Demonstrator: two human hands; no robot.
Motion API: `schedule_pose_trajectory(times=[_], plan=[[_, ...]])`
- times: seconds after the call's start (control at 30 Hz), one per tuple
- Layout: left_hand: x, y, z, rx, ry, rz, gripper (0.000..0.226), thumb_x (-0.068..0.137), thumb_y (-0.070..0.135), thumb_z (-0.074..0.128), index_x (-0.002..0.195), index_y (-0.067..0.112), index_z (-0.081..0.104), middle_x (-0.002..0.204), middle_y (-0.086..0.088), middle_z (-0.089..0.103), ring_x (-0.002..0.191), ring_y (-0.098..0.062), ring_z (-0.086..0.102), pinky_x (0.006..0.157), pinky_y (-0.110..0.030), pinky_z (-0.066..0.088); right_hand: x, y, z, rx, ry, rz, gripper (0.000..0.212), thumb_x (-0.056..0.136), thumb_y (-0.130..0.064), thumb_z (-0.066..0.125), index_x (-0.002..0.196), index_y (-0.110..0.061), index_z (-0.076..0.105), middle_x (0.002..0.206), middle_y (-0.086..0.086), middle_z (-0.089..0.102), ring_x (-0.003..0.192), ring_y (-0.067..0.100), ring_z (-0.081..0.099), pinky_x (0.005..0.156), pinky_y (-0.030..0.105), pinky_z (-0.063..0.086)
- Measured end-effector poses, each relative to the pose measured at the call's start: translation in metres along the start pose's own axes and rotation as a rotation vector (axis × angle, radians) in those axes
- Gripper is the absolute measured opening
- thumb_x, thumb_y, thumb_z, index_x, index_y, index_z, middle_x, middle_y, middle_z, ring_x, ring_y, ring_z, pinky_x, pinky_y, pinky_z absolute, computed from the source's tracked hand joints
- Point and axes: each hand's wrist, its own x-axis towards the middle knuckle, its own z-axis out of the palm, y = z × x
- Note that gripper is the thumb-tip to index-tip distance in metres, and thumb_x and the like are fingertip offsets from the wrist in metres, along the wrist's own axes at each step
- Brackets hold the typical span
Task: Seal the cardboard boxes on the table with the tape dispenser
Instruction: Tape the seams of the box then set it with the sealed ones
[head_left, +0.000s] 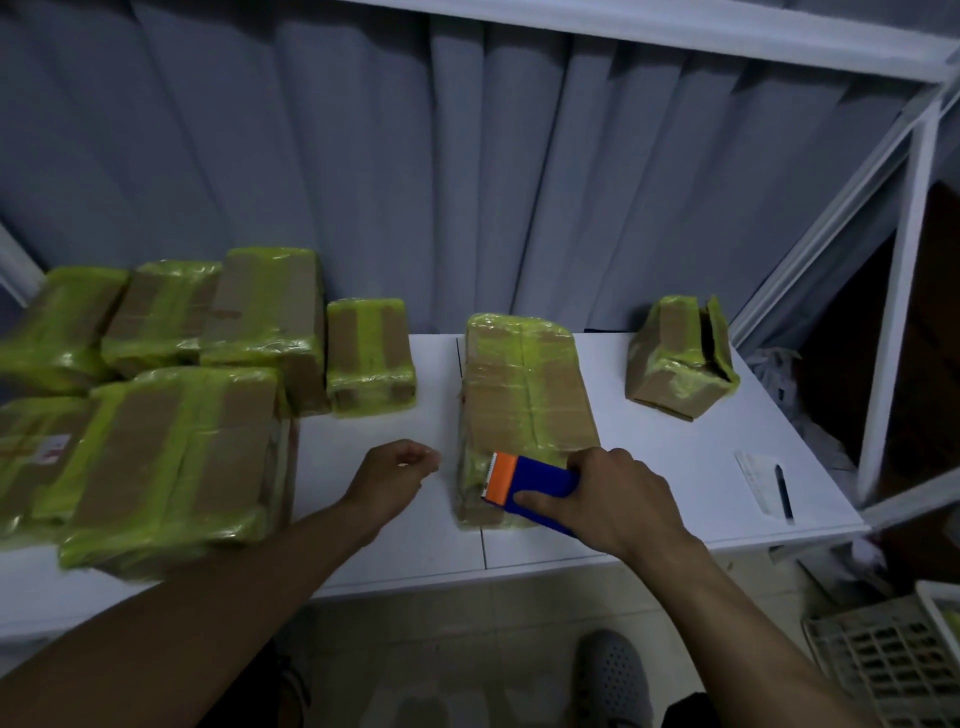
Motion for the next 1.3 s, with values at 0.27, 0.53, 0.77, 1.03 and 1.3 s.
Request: schedule_pose_trajectory(times=[0.27,0.53,0.77,1.03,1.3], plan=[[0.019,-0.006,0.025,-0.015,-0.039,-0.018,0.02,0.093,0.026,0.069,0.108,0.014,0.073,0.105,0.0,0.07,0.098,-0.016,0.064,0.084,-0.026,0.051,0.007,-0.007,0.0,0.015,-0.05,0.072,0.064,0.07,-0.089,0.061,0.086,-0.027,0.056,0.076,-0.013,0.055,0.07,0.011,0.06,0.063,0.027,0.047],[0.028,0.001,0.036,-0.031,0.083,-0.047,0.056,0.083,0.032,0.08,0.132,0.018,0.059,0.125,-0.003,0.063,0.115,-0.022,0.061,0.091,-0.028,0.051,0.011,-0.007,0.003,0.059,-0.091,0.1,0.065,0.071,-0.086,0.065,0.095,-0.026,0.059,0.081,-0.011,0.057,0.074,0.014,0.059,0.062,0.026,0.045],[0.009,-0.006,0.058,-0.081,-0.075,0.061,0.027,0.104,0.028,0.048,0.125,0.031,0.064,0.123,0.007,0.065,0.103,-0.007,0.062,0.091,-0.028,0.053,0.013,-0.004,0.004,0.065,-0.068,0.113,0.072,0.07,-0.086,0.066,0.103,-0.022,0.065,0.086,-0.008,0.06,0.079,0.016,0.063,0.066,0.03,0.051],[0.006,-0.016,0.048,0.005,-0.057,0.19,0.029,0.099,0.021,0.06,0.127,0.026,0.063,0.114,0.013,0.062,0.101,-0.003,0.058,0.081,-0.009,0.043,0.013,0.001,0.004,0.08,-0.081,0.106,0.073,0.071,-0.086,0.064,0.107,-0.022,0.066,0.089,-0.008,0.061,0.08,0.015,0.063,0.07,0.03,0.054],[0.004,-0.015,0.034,0.045,-0.125,0.345,0.035,0.092,0.012,0.069,0.124,0.025,0.066,0.118,0.012,0.067,0.103,-0.006,0.066,0.085,-0.015,0.053,0.013,0.005,0.005,0.095,-0.087,0.108,0.07,0.07,-0.087,0.064,0.097,-0.023,0.064,0.084,-0.008,0.063,0.077,0.014,0.063,0.068,0.03,0.054]])
